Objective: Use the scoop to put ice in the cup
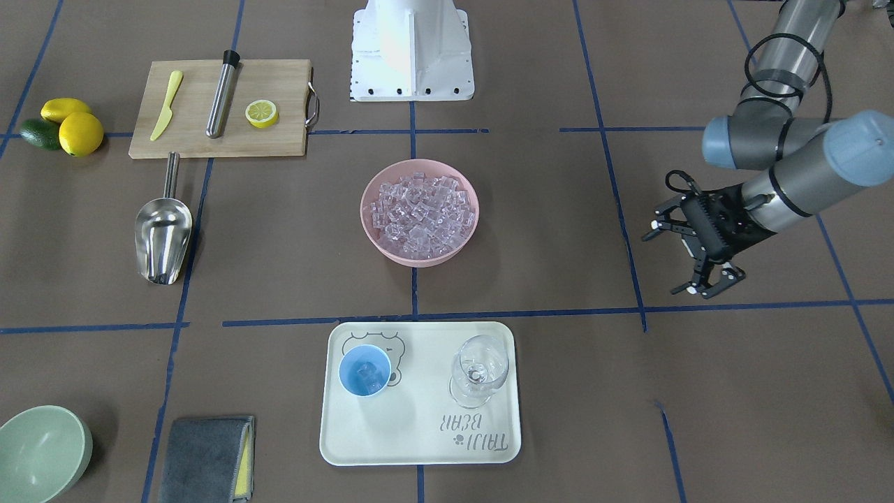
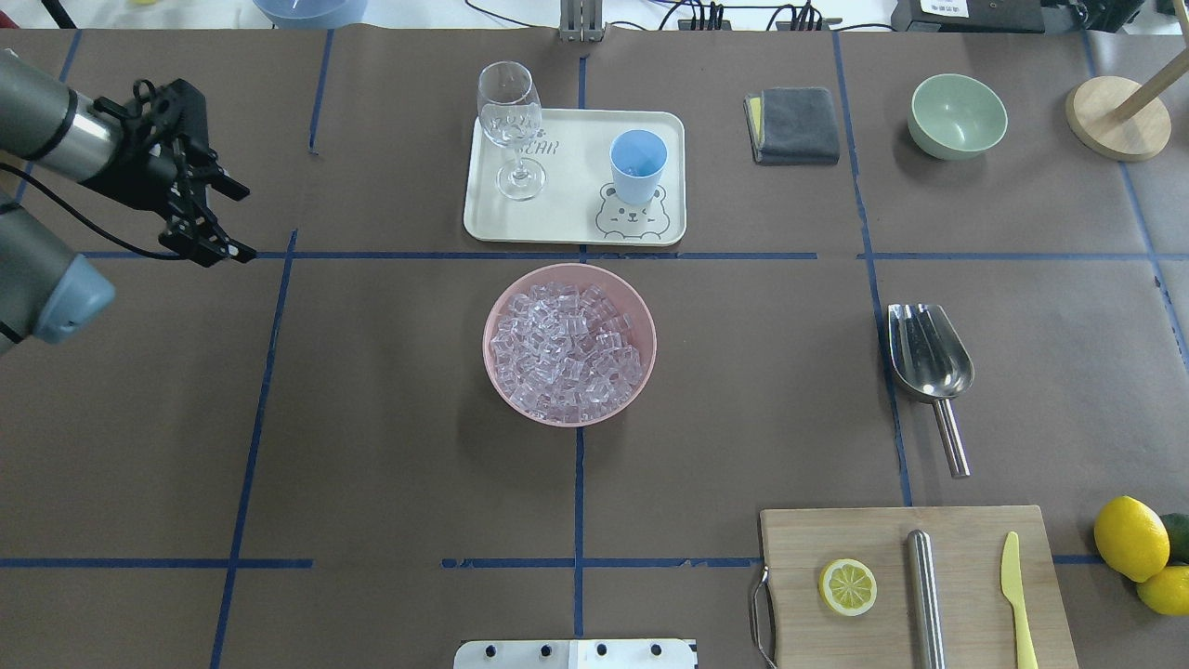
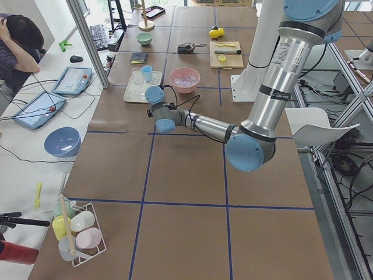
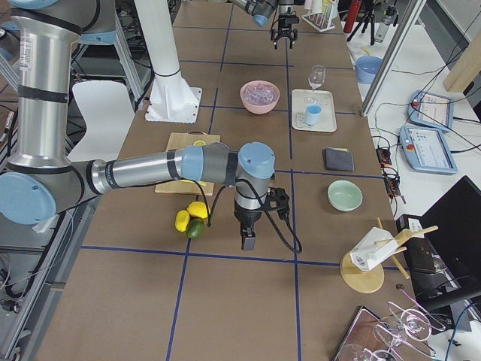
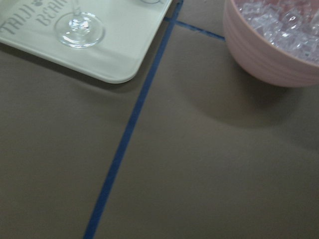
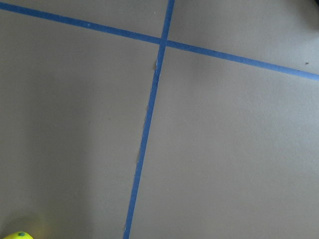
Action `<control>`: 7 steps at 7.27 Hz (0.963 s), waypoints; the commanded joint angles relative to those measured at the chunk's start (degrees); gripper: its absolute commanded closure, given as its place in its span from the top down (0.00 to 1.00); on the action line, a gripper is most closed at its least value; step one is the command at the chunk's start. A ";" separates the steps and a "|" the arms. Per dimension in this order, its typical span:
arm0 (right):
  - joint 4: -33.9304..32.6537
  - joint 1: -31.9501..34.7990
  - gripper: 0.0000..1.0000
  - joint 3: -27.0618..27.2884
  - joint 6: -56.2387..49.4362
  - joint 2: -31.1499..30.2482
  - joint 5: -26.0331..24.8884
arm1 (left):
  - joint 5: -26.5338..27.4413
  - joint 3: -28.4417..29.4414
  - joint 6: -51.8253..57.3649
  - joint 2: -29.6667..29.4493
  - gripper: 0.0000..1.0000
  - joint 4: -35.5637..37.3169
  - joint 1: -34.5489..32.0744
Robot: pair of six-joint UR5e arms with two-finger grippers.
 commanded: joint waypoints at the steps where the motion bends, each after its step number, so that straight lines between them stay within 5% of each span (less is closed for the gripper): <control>1: 0.10 0.11 1.00 0.14 0.05 -1.23 2.16 | 5.94 -3.57 17.49 -0.21 1.00 20.18 -9.28; 4: 1.14 0.11 1.00 0.06 0.05 -1.41 2.16 | 7.92 -0.86 13.95 4.60 1.00 29.90 -21.41; 7: 1.24 0.11 1.00 0.06 0.14 -1.15 2.16 | 1.34 -0.68 10.89 14.80 1.00 32.01 -33.04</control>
